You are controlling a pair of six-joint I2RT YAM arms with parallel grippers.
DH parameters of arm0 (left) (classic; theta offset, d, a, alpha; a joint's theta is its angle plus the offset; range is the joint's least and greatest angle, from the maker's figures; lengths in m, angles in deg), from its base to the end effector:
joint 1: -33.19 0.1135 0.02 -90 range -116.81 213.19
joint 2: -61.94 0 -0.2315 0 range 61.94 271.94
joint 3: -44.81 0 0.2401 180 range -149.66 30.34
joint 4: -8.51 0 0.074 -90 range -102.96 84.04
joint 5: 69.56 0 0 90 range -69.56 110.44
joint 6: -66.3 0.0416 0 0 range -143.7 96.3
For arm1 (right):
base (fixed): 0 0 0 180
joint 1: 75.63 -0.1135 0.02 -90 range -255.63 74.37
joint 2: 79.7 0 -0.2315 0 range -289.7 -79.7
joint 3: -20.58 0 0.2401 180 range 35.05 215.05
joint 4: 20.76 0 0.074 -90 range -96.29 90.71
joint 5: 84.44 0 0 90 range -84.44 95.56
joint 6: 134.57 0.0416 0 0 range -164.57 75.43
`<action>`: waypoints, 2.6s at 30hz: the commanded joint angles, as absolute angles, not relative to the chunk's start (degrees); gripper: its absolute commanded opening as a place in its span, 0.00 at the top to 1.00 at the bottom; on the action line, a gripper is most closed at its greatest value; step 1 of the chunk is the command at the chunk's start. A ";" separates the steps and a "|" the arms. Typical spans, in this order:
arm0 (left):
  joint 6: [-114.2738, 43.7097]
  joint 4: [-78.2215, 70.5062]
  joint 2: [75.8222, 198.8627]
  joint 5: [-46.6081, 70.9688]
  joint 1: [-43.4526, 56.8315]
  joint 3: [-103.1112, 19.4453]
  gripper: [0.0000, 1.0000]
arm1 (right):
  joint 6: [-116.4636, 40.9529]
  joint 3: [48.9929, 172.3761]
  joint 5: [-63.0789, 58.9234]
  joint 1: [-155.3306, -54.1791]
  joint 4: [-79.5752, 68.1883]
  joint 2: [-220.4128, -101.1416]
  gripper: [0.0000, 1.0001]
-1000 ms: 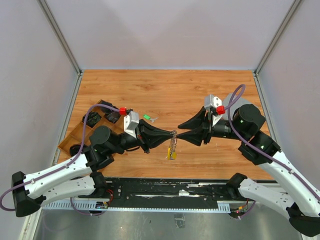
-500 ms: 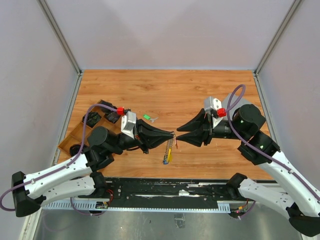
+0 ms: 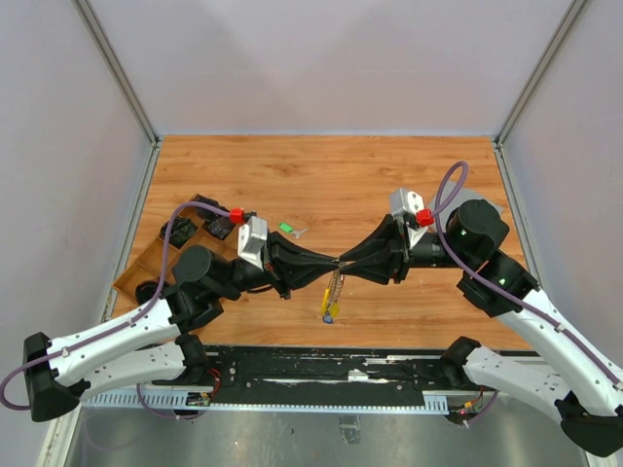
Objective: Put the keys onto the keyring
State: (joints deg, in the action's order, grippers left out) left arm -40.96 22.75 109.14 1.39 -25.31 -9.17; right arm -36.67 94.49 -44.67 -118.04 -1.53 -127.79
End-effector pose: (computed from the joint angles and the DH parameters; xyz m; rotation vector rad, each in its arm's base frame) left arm 0.0965 -0.1835 0.3524 0.7568 1.1076 -1.3373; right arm 0.1124 0.1460 0.4019 -1.1681 1.1681 1.3177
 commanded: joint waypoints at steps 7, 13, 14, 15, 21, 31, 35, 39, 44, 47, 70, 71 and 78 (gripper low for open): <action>-41.34 26.82 108.97 1.67 -25.07 -9.65 0.99 | -35.96 93.35 -47.00 -118.98 -3.85 -128.30 0.74; -41.32 26.65 108.72 1.84 -25.06 -9.52 1.00 | -35.96 93.15 -46.98 -119.04 -3.87 -128.38 0.81; -41.36 26.65 108.76 1.85 -25.06 -9.51 0.99 | -35.91 93.22 -47.04 -119.02 -3.92 -128.39 0.84; -41.37 26.65 108.71 1.91 -25.07 -9.44 0.99 | -35.87 93.25 -47.14 -118.97 -4.04 -128.45 0.86; -41.33 26.38 108.47 2.00 -25.07 -9.36 1.00 | -35.48 93.44 -46.91 -119.00 -4.74 -128.26 0.99; -40.72 23.75 108.39 -0.02 -25.02 -10.15 0.82 | -41.71 100.64 -44.10 -118.99 8.48 -129.18 0.99; -39.74 21.69 108.37 -0.47 -25.03 -11.16 0.74 | -45.09 104.45 -43.57 -118.96 16.06 -130.19 0.99; -38.88 19.87 108.38 -0.59 -25.00 -11.77 0.69 | -49.39 109.16 -42.28 -119.04 25.33 -131.81 0.99; -35.53 11.36 109.39 1.78 -25.05 -15.27 0.59 | -58.01 117.51 -38.59 -119.12 41.89 -135.75 0.99; -31.98 5.17 111.28 2.38 -25.06 -18.35 0.57 | -61.29 121.67 -34.83 -119.89 50.19 -138.31 0.99; -19.70 -5.75 120.73 -2.91 -29.01 -25.43 0.54 | -60.11 132.27 -19.09 -128.64 68.98 -148.90 0.99; -19.46 -5.54 121.07 -2.35 -29.72 -25.59 0.54 | -60.02 132.11 -19.36 -128.63 68.69 -148.96 0.99; -19.01 -4.86 122.56 -0.95 -31.11 -26.26 0.54 | -59.78 131.40 -20.37 -128.76 67.26 -148.87 0.99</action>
State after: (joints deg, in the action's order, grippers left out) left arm -20.43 -5.25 122.10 -1.99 -30.53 -24.27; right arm -60.45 131.17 -19.17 -127.72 68.65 -149.28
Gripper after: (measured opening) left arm 0.462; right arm 0.012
